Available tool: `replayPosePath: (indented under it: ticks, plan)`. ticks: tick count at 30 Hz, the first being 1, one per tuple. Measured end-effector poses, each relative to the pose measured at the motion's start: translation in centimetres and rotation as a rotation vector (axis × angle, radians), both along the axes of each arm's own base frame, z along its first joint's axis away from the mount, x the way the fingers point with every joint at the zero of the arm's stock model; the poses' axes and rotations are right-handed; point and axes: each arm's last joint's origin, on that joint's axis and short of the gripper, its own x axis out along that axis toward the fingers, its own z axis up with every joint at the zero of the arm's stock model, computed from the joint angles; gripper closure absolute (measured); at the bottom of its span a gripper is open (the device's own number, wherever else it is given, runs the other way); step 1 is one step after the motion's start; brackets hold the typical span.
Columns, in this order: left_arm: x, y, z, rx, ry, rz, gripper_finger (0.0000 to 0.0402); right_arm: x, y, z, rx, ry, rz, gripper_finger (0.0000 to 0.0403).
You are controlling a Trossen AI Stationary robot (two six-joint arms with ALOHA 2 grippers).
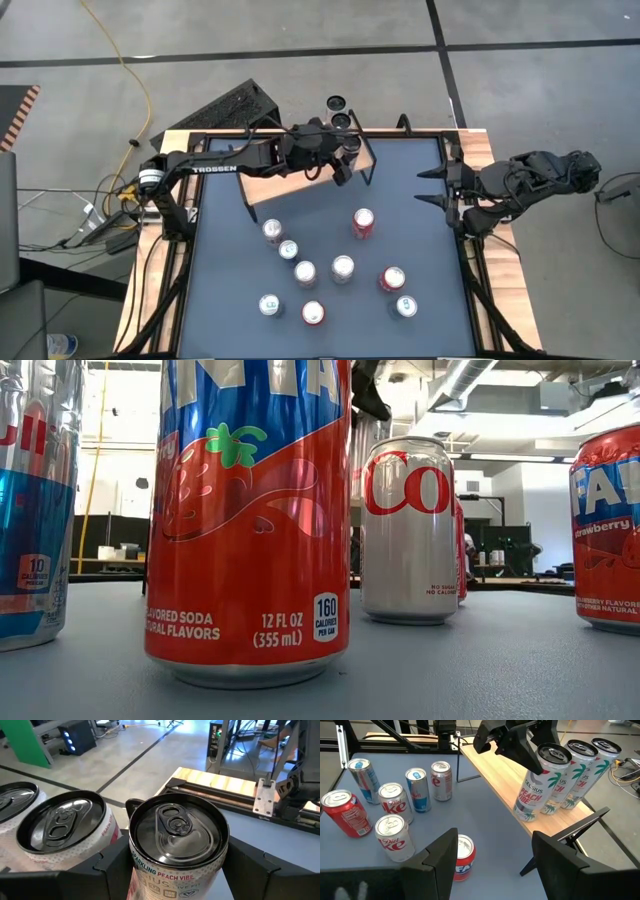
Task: Place canned beverage on shelf
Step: Put the white pink soda can on the shelf aligned with the other white pink soda cans
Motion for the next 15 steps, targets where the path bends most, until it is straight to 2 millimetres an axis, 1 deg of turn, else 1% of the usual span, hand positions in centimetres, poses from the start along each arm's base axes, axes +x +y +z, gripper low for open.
replayPosePath:
  ticks: [3,10,15]
  plan:
    - [0.0,0.2,0.0,-0.005,-0.002,-0.004,0.0165,0.0,0.0,0.0,0.0,0.0,0.0,0.0163]
    - [-0.1,0.8,-1.3,-0.039,-0.067,-0.019,0.0165,0.0,0.0,0.0,0.001,0.0,0.0,0.0163]
    - [-0.2,0.8,-1.2,-0.025,-0.055,-0.023,0.0165,0.0,0.0,0.0,0.001,0.001,0.001,0.0163]
